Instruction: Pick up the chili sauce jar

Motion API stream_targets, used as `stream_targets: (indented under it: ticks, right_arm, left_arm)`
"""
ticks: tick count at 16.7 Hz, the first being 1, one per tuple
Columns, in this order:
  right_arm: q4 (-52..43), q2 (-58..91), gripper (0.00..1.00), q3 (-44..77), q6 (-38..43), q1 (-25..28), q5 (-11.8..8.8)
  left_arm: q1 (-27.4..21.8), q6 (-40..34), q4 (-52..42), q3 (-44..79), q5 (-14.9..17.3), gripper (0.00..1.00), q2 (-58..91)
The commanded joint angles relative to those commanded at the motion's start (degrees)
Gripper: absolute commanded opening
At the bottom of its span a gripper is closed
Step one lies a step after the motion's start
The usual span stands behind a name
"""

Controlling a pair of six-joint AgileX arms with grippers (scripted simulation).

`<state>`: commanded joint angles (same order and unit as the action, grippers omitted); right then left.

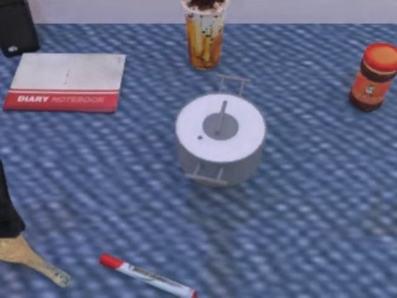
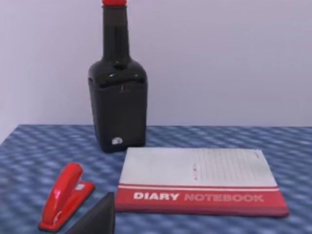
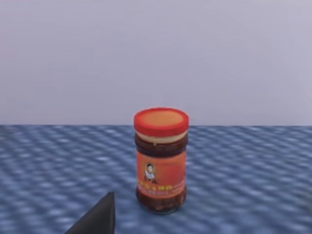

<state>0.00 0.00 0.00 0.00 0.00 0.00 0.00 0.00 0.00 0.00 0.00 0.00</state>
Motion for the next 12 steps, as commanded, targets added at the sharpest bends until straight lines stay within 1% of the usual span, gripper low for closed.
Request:
stream_targets:
  ticks: [3,6,9,12]
  right_arm:
    - [-0.26,0.51,1.00,0.48,-0.04,0.06,-0.07]
    - [-2.76,5.27,1.00,4.97,-0.42,0.46,-0.53]
    - [-7.87,14.73,1.00,13.98,-1.28,0.78,-0.98]
    - [-15.05,27.67,1.00,26.45,-2.56,0.93,-1.29]
  left_arm:
    - [0.00,0.00,0.00,0.00,0.00,1.00,0.00]
    - [0.00,0.00,0.00,0.00,0.00,1.00,0.00]
    - [0.00,0.00,0.00,0.00,0.00,1.00,0.00]
    - [0.00,0.00,0.00,0.00,0.00,1.00,0.00]
